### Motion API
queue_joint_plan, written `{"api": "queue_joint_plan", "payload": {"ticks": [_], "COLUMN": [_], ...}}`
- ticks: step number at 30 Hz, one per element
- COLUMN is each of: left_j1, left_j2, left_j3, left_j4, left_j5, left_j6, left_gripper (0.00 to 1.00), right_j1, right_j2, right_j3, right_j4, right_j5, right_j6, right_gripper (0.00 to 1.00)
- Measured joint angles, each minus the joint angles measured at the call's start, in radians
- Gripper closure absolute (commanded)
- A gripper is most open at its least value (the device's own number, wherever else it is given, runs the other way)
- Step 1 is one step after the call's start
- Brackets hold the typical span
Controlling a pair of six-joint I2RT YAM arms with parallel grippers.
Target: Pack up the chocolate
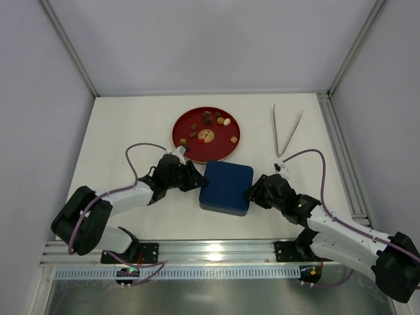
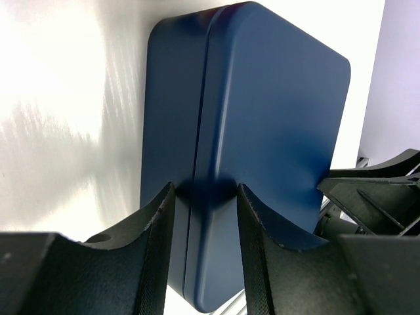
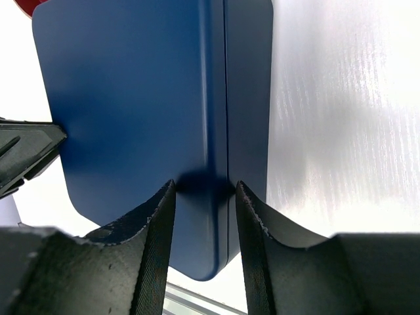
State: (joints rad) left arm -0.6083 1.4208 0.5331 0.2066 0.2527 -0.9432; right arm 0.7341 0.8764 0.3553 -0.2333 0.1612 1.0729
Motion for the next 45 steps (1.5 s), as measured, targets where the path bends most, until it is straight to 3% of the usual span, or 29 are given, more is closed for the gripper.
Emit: {"api": "queue_joint_plan", "payload": {"ticks": [9,20,28,41,45], "left_j1": [-0.023,-0.104,-0.122,0.047,0.079], "left_j2": [-0.096,-0.19,-0.287,-0.281,-0.268], "left_j3": [-0.067,-0.101,-0.089,-0.002,0.069], "left_j4": [-0.01,-0.089,-0.254,-0.616,-0.651], "left_j5": [-0.038,-0.103,-0.113,-0.102,-0.096], "left_j6": [-0.052,-0.118,-0.112,0.087,0.124], "left_gripper": [0.68,0.68,0.64,0.57,0.52], "right_j1": [0.001,-0.099,-0.103,-0.108,-0.11], "right_j2": [0.073,0.182,0.215,0.142,0.134], "right_j3": [0.055,0.102,0.132,0.146,0.159], "right_j4": [-0.017,0.047,0.053,-0.073,-0.112], "right_j5": [-0.011,-0.068,-0.09,-0.082,-0.078], "right_j6": [-0.044,-0.149,-0.187,-0.204,-0.217], "right_gripper": [0.55,0.52,0.51,0.49,0.49]}}
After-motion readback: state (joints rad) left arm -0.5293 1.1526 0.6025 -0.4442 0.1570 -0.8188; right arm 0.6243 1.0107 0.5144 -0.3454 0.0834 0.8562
